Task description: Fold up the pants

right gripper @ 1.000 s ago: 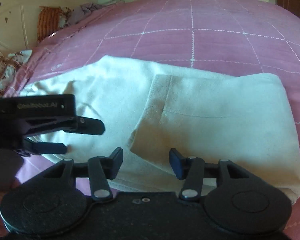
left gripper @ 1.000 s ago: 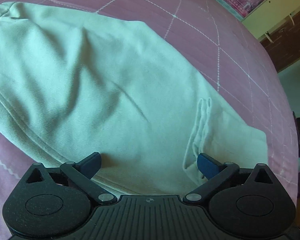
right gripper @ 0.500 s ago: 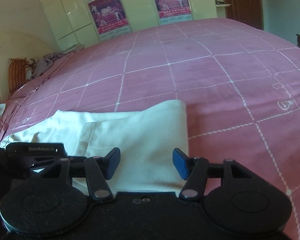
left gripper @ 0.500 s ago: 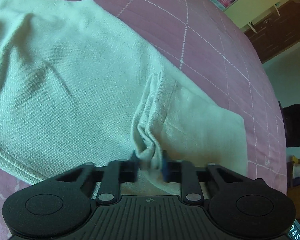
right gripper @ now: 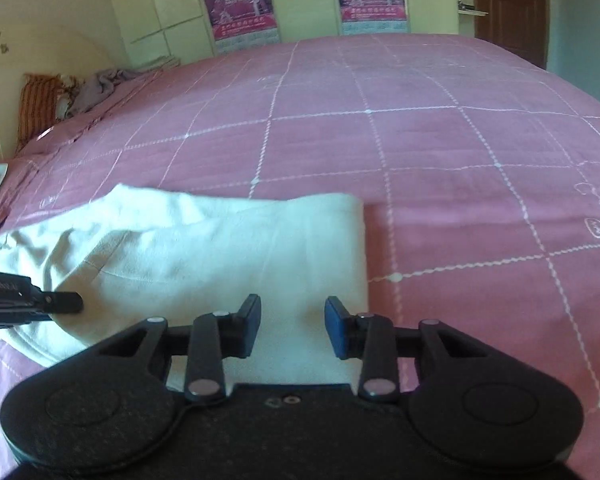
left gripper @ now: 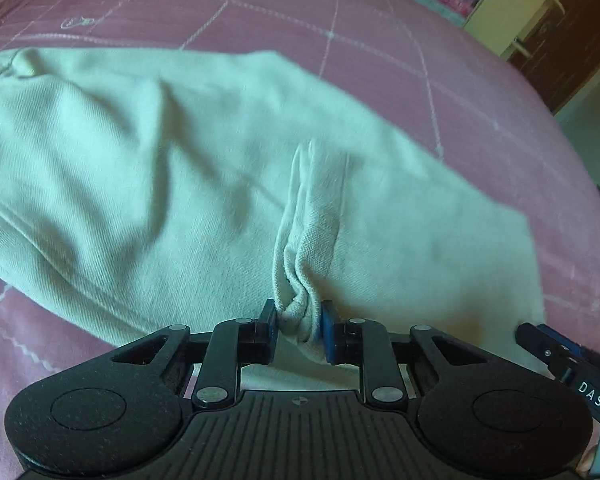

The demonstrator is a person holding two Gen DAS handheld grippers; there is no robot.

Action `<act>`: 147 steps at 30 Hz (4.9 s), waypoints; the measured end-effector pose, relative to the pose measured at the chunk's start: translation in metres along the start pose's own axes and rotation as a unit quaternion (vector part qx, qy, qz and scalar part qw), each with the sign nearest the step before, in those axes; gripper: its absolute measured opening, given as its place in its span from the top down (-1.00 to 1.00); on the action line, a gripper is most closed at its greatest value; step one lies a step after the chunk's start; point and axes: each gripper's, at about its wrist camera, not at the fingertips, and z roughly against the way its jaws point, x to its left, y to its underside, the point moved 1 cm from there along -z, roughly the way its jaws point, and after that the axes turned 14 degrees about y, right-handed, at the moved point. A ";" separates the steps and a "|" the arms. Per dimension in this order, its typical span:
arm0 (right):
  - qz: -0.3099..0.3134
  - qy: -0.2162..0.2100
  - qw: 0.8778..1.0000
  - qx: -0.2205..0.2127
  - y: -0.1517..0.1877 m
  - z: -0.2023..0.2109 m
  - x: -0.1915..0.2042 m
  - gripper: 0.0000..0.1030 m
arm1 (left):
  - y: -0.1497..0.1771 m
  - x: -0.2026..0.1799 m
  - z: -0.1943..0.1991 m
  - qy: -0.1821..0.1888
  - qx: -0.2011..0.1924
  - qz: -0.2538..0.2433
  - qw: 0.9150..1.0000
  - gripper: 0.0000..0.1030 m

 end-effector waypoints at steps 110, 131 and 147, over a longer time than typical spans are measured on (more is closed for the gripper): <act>0.156 -0.118 0.980 0.041 0.013 -0.001 0.288 0.18 | -0.033 0.262 0.102 0.001 -0.152 0.282 0.947 -0.90; 0.182 -0.084 0.978 0.063 -0.005 -0.039 0.307 0.13 | -0.051 0.258 0.094 0.029 -0.190 0.284 0.939 0.48; 0.125 0.021 0.992 0.023 -0.011 0.004 0.140 -0.01 | -0.073 0.064 0.103 0.046 -0.175 -0.027 0.983 0.78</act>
